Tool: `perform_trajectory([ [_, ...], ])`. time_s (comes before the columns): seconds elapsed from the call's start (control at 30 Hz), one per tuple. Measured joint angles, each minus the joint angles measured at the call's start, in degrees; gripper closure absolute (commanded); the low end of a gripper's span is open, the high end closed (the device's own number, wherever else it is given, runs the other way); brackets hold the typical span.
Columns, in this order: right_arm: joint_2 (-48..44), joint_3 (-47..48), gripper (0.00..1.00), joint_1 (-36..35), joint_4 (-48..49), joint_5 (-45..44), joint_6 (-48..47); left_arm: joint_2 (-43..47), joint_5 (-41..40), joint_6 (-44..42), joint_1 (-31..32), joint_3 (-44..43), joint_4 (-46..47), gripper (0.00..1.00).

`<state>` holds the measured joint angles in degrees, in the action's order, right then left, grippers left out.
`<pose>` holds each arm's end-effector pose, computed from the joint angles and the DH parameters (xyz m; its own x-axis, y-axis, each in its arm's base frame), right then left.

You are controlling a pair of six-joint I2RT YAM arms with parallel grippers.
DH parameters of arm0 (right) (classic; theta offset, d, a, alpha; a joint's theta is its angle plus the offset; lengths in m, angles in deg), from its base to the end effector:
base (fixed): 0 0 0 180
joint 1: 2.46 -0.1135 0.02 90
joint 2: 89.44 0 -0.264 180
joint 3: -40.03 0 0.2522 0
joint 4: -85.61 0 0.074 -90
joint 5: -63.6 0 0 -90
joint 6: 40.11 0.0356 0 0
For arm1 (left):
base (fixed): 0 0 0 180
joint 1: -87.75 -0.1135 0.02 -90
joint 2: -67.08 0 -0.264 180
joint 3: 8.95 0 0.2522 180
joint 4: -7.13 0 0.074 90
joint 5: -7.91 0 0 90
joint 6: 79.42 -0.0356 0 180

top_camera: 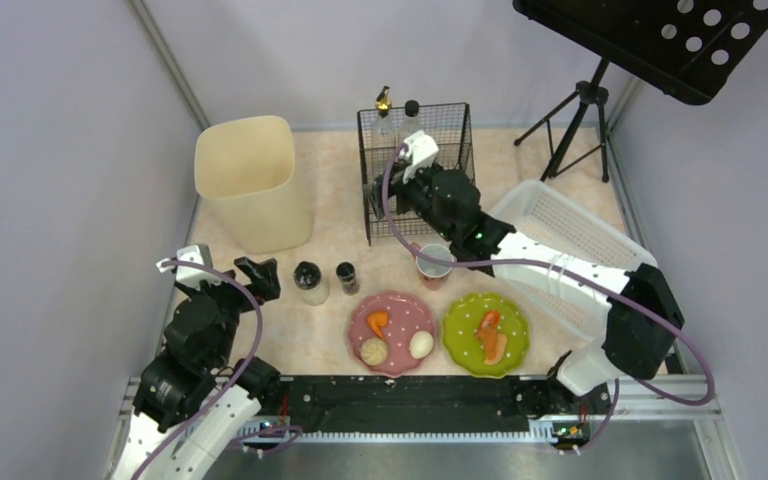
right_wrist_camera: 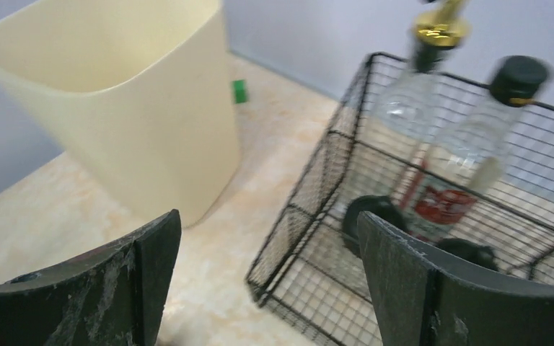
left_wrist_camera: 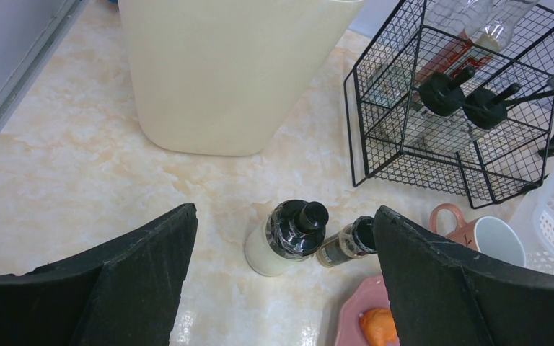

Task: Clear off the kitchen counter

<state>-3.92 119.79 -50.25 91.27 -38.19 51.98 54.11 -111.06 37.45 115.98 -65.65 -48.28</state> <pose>0.2467 0.2611 0.3512 -0.0226 0.0282 -0.9993 -0.5874 0.8085 0.0361 0.0504 -0.0075 0.3258 -0.1573 -0.3644 -0.9179 -0.0843 0.9310 -0.3551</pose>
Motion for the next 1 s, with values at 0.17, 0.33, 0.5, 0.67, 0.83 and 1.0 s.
perform_trajectory([
  [0.17,0.0,-1.8,0.10,-3.3,-1.1,9.0,-0.6,0.0,0.0,0.0,0.0,0.0,0.0,0.04],
  [0.33,1.7,-3.0,0.10,-5.1,-1.5,17.7,-0.9,0.0,-0.7,0.1,0.0,0.0,0.0,0.01],
  [0.5,5.4,-3.5,0.09,-7.9,-0.5,23.8,-1.9,0.0,-2.1,0.5,0.0,0.0,-0.3,0.01],
  [0.67,11.2,-2.9,0.09,-11.9,-1.4,29.0,-5.8,0.0,-2.6,0.7,0.0,0.0,-1.0,0.01],
  [0.83,14.9,-2.1,0.09,-14.1,-2.1,32.2,-9.1,0.0,-2.6,0.7,0.0,0.0,-1.1,0.01],
  [1.0,17.8,-0.2,0.08,-14.3,-1.1,33.6,-10.5,0.0,-2.6,0.7,0.0,0.0,-1.4,0.01],
])
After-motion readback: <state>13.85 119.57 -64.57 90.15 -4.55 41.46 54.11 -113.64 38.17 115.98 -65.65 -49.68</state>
